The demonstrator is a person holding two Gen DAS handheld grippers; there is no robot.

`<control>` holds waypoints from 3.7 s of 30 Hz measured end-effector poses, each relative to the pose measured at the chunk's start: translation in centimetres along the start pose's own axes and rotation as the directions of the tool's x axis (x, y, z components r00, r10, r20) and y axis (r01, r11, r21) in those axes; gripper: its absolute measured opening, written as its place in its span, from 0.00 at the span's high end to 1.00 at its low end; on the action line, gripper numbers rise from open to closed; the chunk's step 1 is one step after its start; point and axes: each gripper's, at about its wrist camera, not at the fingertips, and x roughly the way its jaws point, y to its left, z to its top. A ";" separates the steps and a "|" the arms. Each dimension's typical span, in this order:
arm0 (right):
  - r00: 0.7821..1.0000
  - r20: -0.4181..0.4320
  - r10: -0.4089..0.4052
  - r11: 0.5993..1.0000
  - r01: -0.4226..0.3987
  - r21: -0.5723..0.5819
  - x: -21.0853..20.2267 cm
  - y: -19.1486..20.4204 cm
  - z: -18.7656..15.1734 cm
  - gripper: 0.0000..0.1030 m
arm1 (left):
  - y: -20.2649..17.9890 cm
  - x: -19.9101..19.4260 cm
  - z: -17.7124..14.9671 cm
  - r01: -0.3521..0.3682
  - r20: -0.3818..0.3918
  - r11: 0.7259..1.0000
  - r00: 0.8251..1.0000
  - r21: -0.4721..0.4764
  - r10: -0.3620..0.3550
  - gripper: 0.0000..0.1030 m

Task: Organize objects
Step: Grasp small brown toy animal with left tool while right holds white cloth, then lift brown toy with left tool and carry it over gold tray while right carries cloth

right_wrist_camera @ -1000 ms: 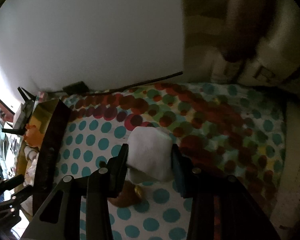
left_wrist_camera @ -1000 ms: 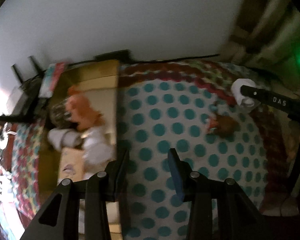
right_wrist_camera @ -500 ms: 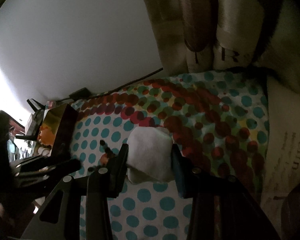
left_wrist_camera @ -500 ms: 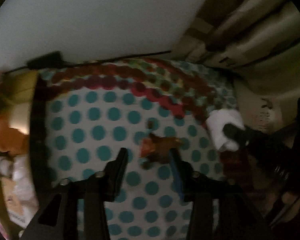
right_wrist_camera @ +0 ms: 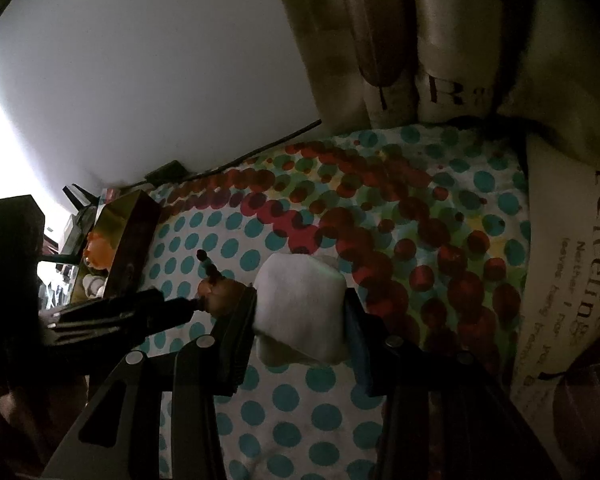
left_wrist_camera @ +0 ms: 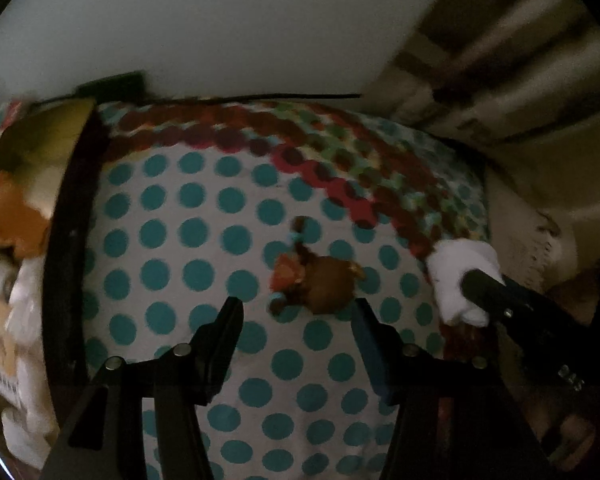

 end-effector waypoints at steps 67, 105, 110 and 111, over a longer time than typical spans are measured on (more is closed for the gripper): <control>0.996 -0.063 0.058 0.997 -0.054 0.061 1.5 -3.8 -0.4 0.58 | -1.5 6.0 3.4 -0.252 -0.104 0.869 0.968 -0.426 0.229 0.58; 0.989 -0.074 0.131 0.991 -0.133 -0.029 2.8 0.8 -0.5 0.59 | 3.0 -3.7 0.9 -0.127 0.103 0.983 0.985 -0.129 0.141 0.58; 0.984 -0.084 0.154 0.984 -0.161 -0.079 3.4 3.1 0.0 0.59 | 4.7 -6.2 0.6 -0.176 0.147 0.971 0.969 -0.159 0.200 0.58; 0.984 -0.086 0.158 0.982 -0.166 -0.089 3.4 3.7 0.1 0.59 | 5.1 -6.7 0.5 -0.187 0.153 0.969 0.965 -0.162 0.212 0.58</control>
